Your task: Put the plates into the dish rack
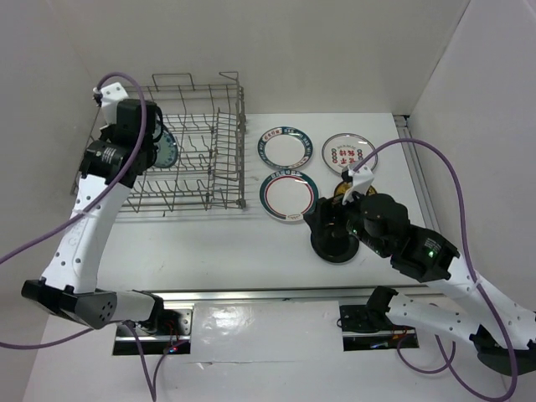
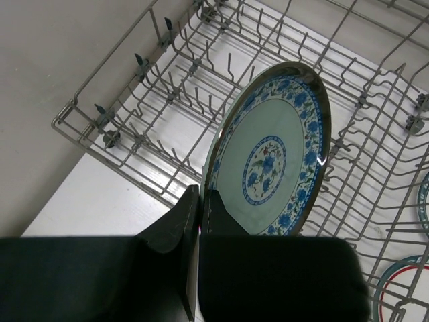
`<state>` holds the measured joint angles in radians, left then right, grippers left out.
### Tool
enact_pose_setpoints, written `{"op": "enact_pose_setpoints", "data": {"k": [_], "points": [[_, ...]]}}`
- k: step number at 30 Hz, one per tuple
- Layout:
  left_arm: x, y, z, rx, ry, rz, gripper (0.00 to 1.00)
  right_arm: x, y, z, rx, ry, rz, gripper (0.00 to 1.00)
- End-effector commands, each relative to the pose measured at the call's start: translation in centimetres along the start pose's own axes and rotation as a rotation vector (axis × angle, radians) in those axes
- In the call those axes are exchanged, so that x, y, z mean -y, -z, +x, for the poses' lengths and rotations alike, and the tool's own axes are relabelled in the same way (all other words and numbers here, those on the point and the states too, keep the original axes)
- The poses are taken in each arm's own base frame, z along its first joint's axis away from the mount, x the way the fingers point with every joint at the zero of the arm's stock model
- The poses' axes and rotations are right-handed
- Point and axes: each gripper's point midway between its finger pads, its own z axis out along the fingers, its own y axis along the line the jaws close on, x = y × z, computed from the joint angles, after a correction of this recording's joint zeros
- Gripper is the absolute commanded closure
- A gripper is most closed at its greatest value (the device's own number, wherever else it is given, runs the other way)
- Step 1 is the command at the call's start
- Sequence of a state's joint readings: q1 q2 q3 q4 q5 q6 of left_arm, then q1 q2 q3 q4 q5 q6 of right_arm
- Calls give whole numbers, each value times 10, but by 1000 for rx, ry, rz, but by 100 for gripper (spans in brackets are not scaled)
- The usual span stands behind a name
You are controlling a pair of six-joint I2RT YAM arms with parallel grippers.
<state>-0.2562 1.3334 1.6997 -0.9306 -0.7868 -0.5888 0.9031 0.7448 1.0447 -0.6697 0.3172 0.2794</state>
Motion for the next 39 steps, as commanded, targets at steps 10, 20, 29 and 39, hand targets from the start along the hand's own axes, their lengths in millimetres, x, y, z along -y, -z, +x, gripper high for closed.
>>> {"op": "enact_pose_setpoints", "data": {"k": [10, 20, 29, 39], "points": [[46, -63, -3, 80, -143, 4, 100, -11, -14, -4, 44, -20, -45, 1], [65, -92, 11, 129, -265, -7, 100, -11, -19, 7, 13, -11, -45, 1], [72, -111, 51, 96, -322, -15, 100, -13, -23, 11, 2, -8, -51, 1], [77, -113, 69, 86, -372, -33, 100, -16, -23, 9, 7, -11, -64, 1]]}}
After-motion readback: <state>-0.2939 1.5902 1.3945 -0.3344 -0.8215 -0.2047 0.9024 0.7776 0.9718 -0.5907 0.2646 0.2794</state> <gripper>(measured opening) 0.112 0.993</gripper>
